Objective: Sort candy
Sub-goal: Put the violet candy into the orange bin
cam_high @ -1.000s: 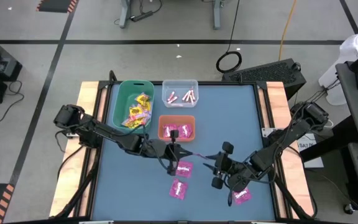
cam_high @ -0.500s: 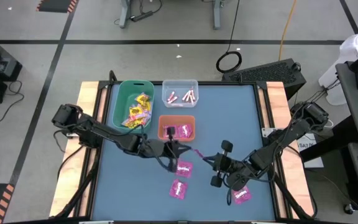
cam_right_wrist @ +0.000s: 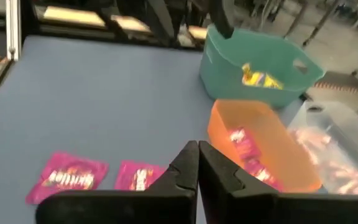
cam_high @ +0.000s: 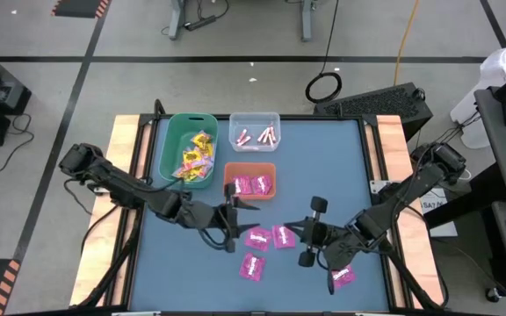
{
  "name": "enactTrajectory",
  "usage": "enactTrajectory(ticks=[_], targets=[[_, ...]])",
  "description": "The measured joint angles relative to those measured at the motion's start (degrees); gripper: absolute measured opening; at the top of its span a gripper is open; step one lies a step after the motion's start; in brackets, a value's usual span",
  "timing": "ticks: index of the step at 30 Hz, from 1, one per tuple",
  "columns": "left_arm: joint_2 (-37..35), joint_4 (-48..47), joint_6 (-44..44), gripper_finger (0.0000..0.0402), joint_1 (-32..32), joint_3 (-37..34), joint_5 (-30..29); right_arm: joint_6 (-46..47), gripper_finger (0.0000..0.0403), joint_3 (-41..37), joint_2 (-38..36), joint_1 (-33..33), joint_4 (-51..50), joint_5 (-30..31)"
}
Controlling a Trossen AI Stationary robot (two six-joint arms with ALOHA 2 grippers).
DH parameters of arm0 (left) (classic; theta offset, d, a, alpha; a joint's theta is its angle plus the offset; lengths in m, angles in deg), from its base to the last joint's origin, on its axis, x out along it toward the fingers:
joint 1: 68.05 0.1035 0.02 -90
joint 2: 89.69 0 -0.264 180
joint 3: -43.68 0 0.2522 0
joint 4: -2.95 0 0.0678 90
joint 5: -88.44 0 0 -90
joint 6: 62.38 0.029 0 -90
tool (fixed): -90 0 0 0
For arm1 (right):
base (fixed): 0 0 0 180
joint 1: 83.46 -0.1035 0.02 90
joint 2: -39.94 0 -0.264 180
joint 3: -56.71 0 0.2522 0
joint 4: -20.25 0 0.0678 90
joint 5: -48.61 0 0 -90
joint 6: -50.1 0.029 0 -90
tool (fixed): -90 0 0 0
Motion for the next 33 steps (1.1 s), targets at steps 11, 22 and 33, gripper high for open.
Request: enactTrajectory(ticks=[11, 22, 33], targets=[[6.03, -0.13, -4.81, 0.0202, 0.66, -3.58, 1.28, 21.85, 0.0053, -6.06, 6.8, 2.76, -6.82, -22.96], [10.45, 2.95, -4.9, 0.0203, 3.3, -3.55, 5.25, 21.98, 0.0188, -6.01, 17.16, 3.7, -3.59, -27.83], [10.38, 3.46, -4.92, 0.0203, 3.41, -3.55, 5.86, 22.86, 0.0132, -5.77, 20.17, 5.37, -2.58, -30.3]])
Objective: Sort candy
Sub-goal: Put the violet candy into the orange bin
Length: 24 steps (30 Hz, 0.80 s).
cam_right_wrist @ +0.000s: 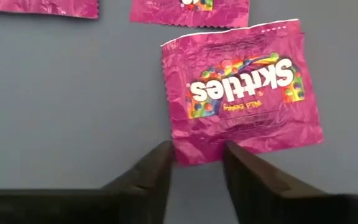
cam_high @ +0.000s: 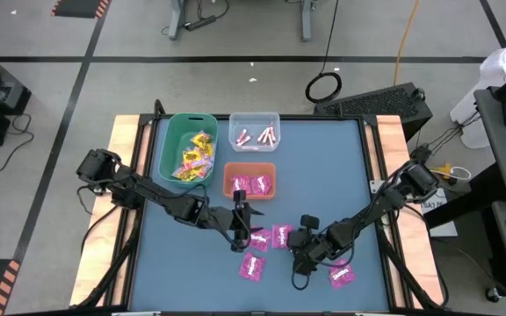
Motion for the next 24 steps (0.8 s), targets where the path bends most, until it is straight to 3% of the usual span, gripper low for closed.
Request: enactTrajectory(ticks=[4, 6, 18, 24], targets=[[0.0, 0.0, 0.02, 0.0203, -0.02, 0.0, 0.0, -0.37, 0.0037, -0.02, -0.01, 0.1, 0.08, -0.01], [0.0, 0.0, 0.02, 0.0203, -0.02, 0.0, 0.0, -0.89, 0.0011, -0.07, 0.02, 0.12, 0.3, 0.01], [2.09, 1.84, 0.04, 0.0203, -0.05, -0.01, 2.68, -5.29, 0.0001, 2.32, -2.66, 0.29, -1.79, 2.13], [8.99, 13.07, 0.58, 0.0203, -0.69, 0.05, 5.71, -5.44, 0.0, 2.51, -5.9, 0.45, -4.3, 3.1]])
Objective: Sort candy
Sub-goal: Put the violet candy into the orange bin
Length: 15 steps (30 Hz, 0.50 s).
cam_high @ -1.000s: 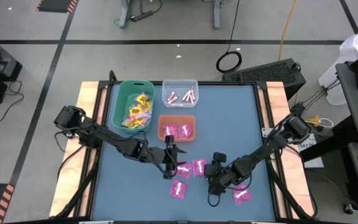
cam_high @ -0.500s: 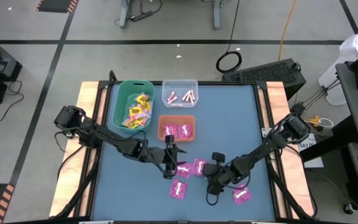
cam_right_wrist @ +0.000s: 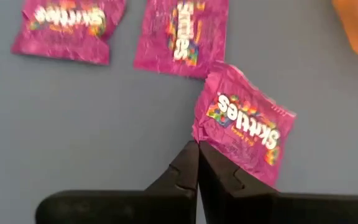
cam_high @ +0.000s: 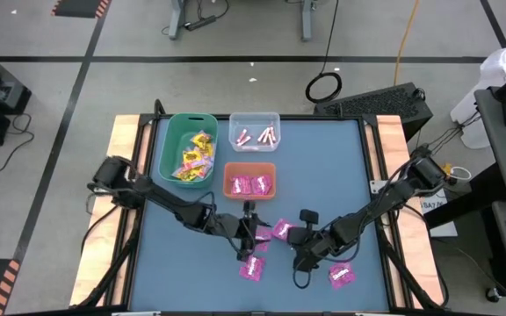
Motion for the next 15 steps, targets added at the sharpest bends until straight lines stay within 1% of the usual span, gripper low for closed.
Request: enactTrajectory(ticks=[6, 8, 11, 15], targets=[[8.8, 6.6, 4.51, 0.0203, -2.02, 0.06, -0.88, 0.01, 0.0, 0.0, -1.95, 0.73, -1.22, 0.69], [11.06, 8.6, 5.16, 0.0203, -2.61, 0.2, -3.42, 0.02, 0.0, 0.13, -2.64, 1.03, -1.0, 1.3], [12.97, 9.11, 5.67, 0.0203, -3.16, 0.6, -10.3, -0.34, 0.0, 0.11, -2.83, 1.38, -1.46, 1.29], [13.91, 9.11, 5.61, 0.0203, -2.95, 0.69, -10.89, -0.44, 0.0, 0.11, -2.89, 1.83, -1.54, 1.01]])
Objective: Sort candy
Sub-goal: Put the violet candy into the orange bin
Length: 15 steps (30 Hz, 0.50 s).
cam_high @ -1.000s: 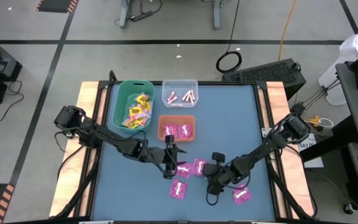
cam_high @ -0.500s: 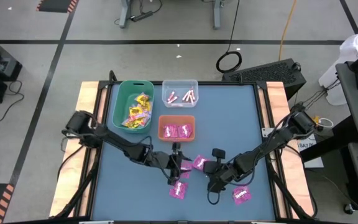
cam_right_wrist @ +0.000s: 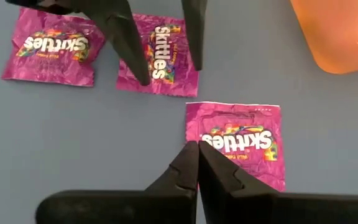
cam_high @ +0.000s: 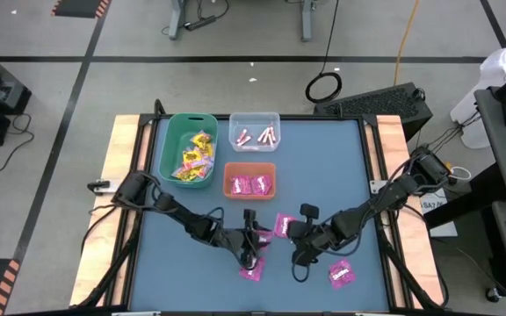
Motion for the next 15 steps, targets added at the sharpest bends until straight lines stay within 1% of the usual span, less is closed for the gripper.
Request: enactTrajectory(ticks=[3, 6, 9, 12, 15], targets=[[0.03, 0.19, 0.0, 0.0203, 0.29, 0.02, 0.04, 0.47, 0.0, 0.0, 0.0, 0.59, -0.95, -1.35], [0.03, 0.42, -0.02, 0.0203, 0.99, 0.02, 0.69, 1.09, 0.0, 0.0, 0.0, 1.5, -2.3, -1.41], [0.01, 0.17, -0.86, 0.0203, 2.11, 0.02, 2.39, -1.39, 0.0003, -0.38, 0.64, 2.47, -3.11, -2.07], [0.01, -0.24, -2.19, 0.0203, 2.98, 0.02, 3.41, -1.88, 0.0021, -2.14, 1.54, 3.01, -2.11, -2.79], [-0.01, -0.17, -2.64, 0.0203, 3.2, 0.02, 4.38, -0.15, 0.0056, -4.03, 1.57, 3.28, 1.32, -4.53]])
